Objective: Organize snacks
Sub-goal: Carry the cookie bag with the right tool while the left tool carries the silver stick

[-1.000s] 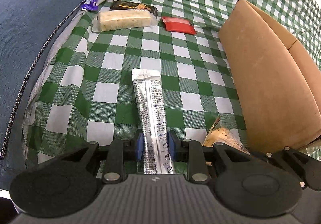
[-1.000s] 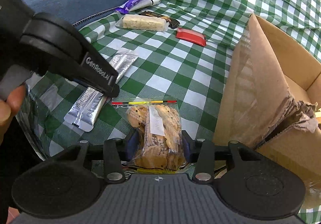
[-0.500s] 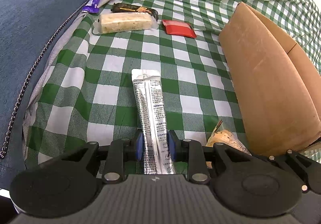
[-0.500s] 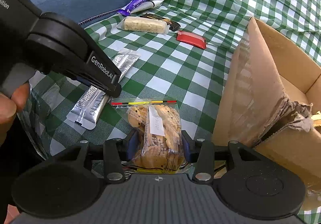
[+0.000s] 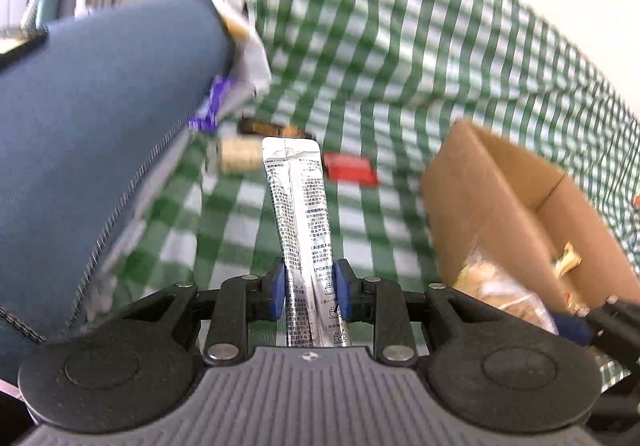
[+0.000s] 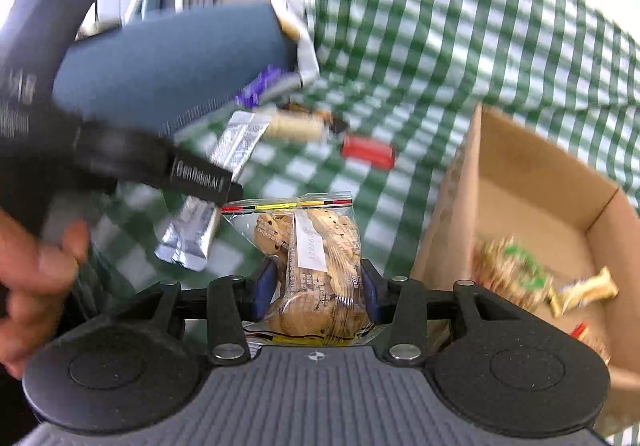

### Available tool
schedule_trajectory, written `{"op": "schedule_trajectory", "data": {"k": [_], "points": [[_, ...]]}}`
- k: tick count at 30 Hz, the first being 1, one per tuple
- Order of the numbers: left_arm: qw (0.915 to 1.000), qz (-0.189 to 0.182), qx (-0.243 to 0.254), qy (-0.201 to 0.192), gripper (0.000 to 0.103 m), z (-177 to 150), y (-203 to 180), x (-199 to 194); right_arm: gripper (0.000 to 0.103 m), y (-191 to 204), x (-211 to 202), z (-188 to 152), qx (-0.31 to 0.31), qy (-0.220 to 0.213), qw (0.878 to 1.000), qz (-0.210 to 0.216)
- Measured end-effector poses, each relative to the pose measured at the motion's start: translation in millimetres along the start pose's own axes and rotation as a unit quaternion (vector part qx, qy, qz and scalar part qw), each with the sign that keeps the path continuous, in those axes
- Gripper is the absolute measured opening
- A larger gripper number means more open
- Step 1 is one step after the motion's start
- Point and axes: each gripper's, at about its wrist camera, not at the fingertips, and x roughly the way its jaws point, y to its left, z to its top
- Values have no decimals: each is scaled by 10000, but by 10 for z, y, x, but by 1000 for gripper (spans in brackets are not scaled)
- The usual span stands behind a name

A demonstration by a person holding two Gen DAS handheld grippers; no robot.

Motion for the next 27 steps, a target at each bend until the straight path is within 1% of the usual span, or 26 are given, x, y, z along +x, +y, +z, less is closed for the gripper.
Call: {"op": "schedule_trajectory", "data": {"k": [2,4,8,11,13,15,17,21,27], "points": [[9999,-26,-34,-152,28,15,1,-62,46,-61,-118,83,-52,-218,9997,25],[9997,-50,-42,-224,28,20,1,-88,46,-127,-192,102,-124,-397,9991,29],[9999,-43,-53,-152,28,12,-6,-34,45,-228,-221,-22,-87,-656,9976,-208],[10000,-26,24,-85,28,-10,-37,14,45,-239,-262,-118,-49,-872,9959,-228],[9999,-15,93,-84,28,-27,-52,39,45,-231,-316,-130,-92,-1075,9936,-320],[9999,-7,127,-92,28,-31,-59,42,45,-281,-397,-129,36,-1323,9911,-176],[9998,23,154,-81,28,-38,-66,61,45,-325,-456,-136,76,-1470,9889,-192],[9997,67,239,-57,28,-49,-96,96,45,-474,-480,-159,291,-1590,9865,-265],[9989,-12,476,-17,28,-95,-198,105,45,-651,-466,-172,567,-1653,9833,-504]]}}
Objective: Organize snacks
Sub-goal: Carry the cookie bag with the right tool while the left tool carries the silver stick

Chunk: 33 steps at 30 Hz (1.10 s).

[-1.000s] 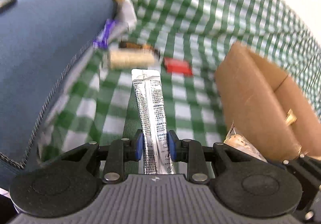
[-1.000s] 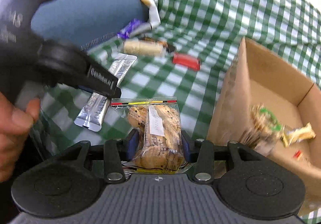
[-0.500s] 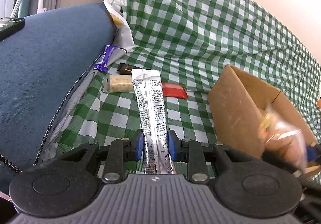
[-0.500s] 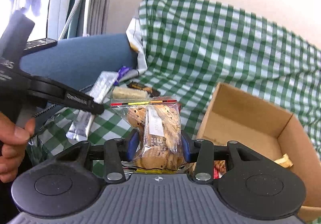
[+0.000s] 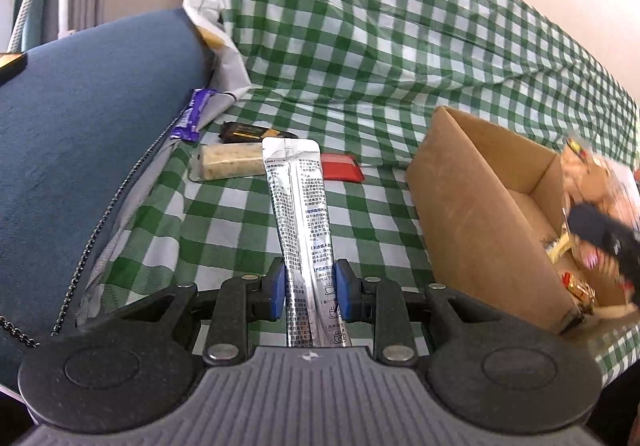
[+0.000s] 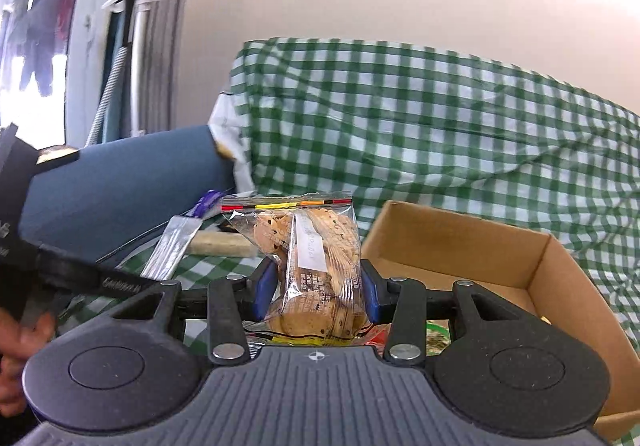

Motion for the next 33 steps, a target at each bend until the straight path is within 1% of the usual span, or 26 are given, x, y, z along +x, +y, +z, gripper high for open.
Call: {"op": "schedule_trajectory", "data": {"k": [4,7,10,15,21,33], "points": [[9998,-59,187,-12,28,-28,-109,-29,45,-99,27,11,214,-58,9997,-129],[9997,-88,234,-14,28,-33,-186,-60,45,-176,26,11,316,-106,9991,-273],[9997,-146,199,-38,28,-4,-255,-110,45,-253,21,-6,411,-78,9981,-450],[9992,-243,286,-148,28,97,-438,-194,45,-429,51,-7,715,-43,9945,-770],[9973,-421,509,-312,28,298,-762,-240,45,-608,77,-34,1019,-38,9882,-1142],[9891,-935,814,-789,28,804,-1468,-329,45,-797,36,-58,1275,-211,9781,-1629]]}}
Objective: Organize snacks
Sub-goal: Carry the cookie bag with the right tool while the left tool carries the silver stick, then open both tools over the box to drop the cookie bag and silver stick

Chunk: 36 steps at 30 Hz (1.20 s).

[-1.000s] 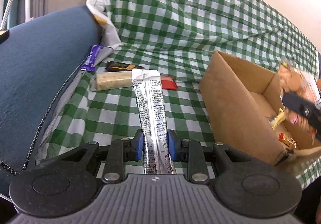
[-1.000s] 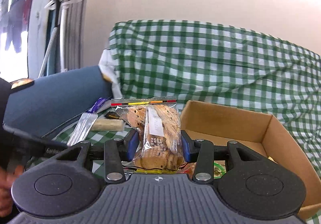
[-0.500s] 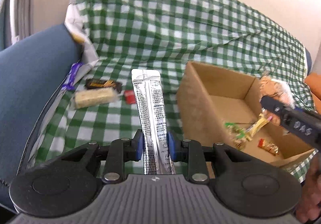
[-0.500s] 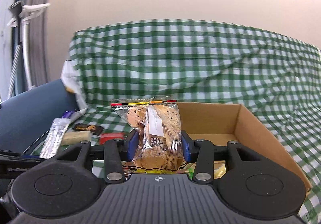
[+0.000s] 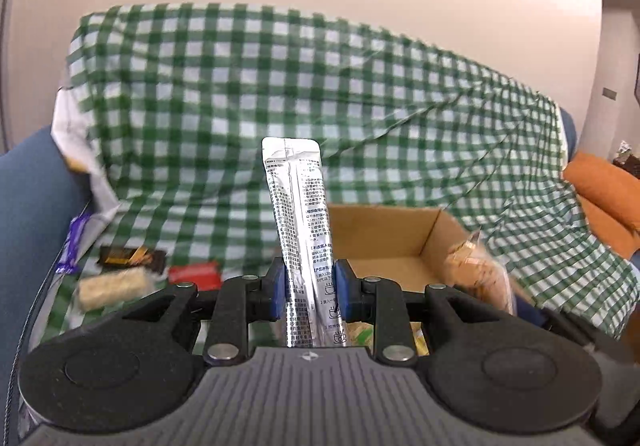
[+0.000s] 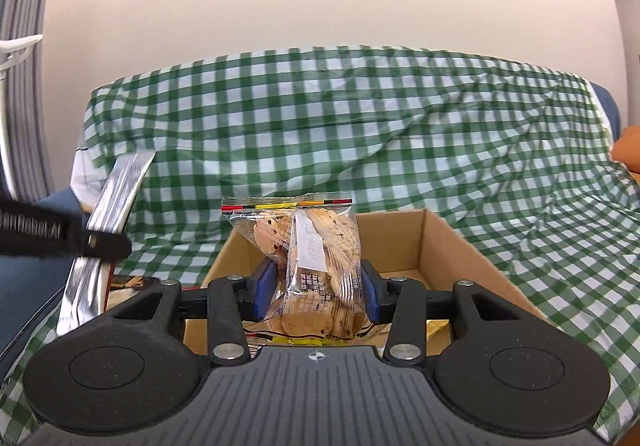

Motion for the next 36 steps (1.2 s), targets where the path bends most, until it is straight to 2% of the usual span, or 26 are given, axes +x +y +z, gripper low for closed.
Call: {"op": "schedule_trajectory", "data": {"k": [9,16,23,36], "points": [[9994,-241,239,-117,28,205,-346,144,45,-205,41,22,302,-99,9983,-482],[9993,-300,203,-30,28,236,-464,279,45,-303,76,14,367,-114,9960,-804],[9992,-327,215,43,28,190,-547,354,45,-379,142,8,493,-44,9945,-923],[9991,-345,250,42,28,203,-600,395,45,-365,177,-7,513,42,9947,-895]]}}
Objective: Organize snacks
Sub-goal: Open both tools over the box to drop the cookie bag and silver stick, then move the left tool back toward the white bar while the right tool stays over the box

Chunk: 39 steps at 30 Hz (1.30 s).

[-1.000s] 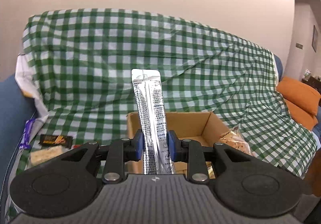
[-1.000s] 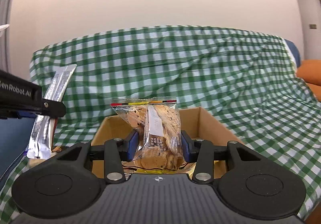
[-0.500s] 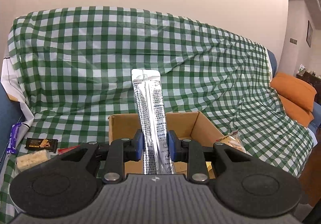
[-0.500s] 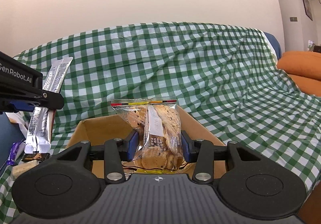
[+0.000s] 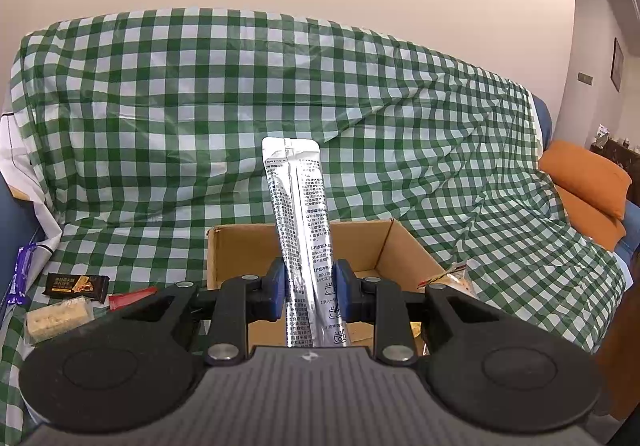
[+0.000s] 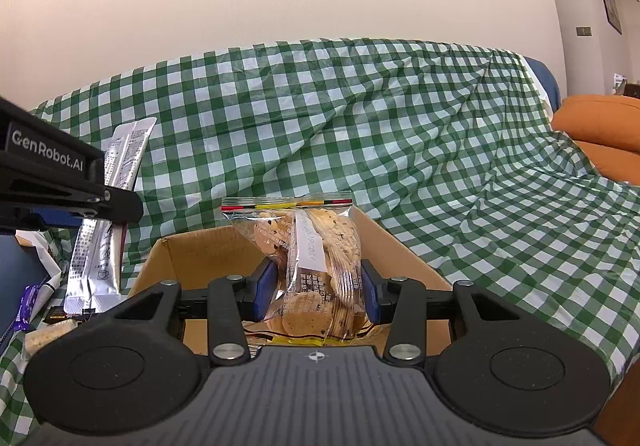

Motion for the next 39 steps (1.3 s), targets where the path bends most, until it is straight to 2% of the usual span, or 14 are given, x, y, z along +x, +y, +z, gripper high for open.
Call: {"op": "schedule_trajectory", "data": {"k": [14,16,18,20,29,31,36,39], "points": [[10000,-10,-6,-22,29,22,-24,9,45,24,4,-8,-32,40,10000,8],[10000,-64,-26,-13,30,43,-23,13,46,29,7,-14,-39,65,10000,6],[9999,-76,-64,17,43,40,-7,19,48,35,16,-20,-55,115,9999,-26],[10000,-40,-70,11,43,34,4,22,54,37,40,-34,-66,203,9997,-73],[9998,-50,-177,-54,43,-164,194,-123,57,70,41,-66,-202,235,9995,-38],[9998,-58,-156,-114,40,-228,278,-184,57,79,39,-75,-243,245,9994,-28],[9997,115,-175,-93,16,-350,601,-256,57,124,24,-94,-388,228,9990,6],[9993,206,-284,-83,13,-366,823,-274,57,163,9,-104,-493,203,9986,50]]}}
